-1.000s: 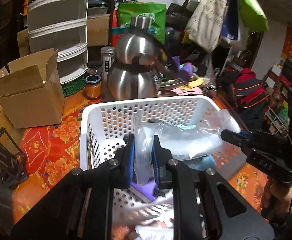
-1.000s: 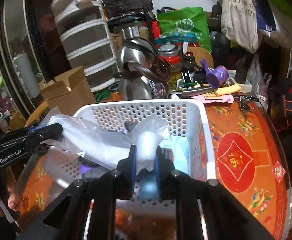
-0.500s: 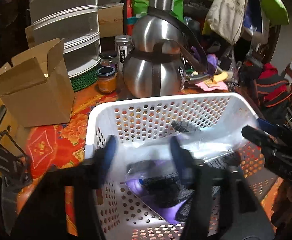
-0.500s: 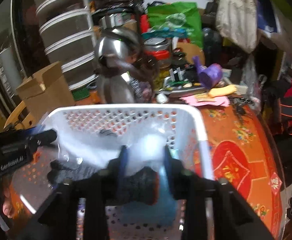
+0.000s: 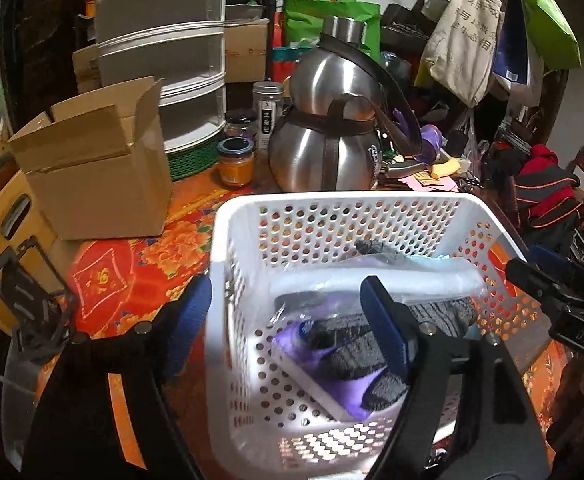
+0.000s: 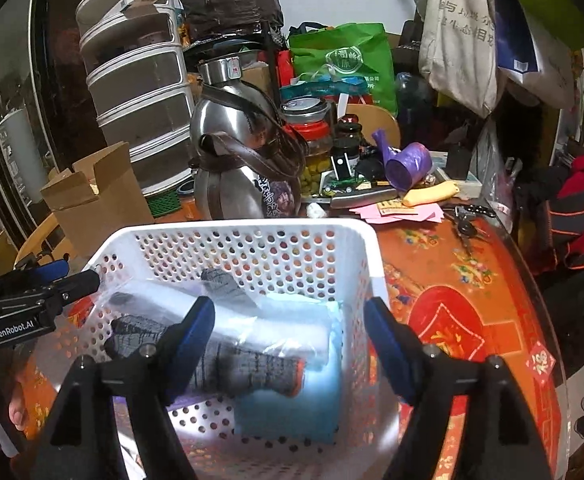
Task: Organize soft objects
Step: 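Move both grippers to the white plush toy and close on it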
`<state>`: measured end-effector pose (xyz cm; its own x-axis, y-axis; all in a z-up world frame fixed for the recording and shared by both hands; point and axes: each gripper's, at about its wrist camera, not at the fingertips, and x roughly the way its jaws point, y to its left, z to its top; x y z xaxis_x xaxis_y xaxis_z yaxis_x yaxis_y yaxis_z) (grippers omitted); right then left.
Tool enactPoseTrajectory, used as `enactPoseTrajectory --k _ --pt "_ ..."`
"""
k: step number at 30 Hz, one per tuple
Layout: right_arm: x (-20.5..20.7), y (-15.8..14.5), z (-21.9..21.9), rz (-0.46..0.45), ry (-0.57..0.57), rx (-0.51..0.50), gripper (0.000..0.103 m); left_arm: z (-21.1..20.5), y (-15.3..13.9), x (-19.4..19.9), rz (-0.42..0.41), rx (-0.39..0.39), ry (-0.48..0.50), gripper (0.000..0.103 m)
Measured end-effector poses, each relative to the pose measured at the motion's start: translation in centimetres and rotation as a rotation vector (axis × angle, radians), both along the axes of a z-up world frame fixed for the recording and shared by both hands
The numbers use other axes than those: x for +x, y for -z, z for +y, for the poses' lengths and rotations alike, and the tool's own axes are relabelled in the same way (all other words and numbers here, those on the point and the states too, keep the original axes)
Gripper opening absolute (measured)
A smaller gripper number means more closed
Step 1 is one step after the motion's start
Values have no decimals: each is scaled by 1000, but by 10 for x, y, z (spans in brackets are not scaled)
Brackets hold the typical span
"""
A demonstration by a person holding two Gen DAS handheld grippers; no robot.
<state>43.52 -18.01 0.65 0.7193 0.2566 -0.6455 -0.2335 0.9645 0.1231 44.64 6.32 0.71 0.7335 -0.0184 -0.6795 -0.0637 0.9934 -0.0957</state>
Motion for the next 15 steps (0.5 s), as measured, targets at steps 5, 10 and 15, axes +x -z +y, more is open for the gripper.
enactPoseTrajectory --k 5,10,15 --pt "-16 0 -6 1 -4 9 77 -2 0 -27 -6 21 -1 75" --pt "-52 -8 -24 -31 -1 70 77 -1 -4 -82 -52 -9 9 76" --pt "-112 -7 -49 -59 3 95 77 -3 5 -142 -73 -33 9 78"
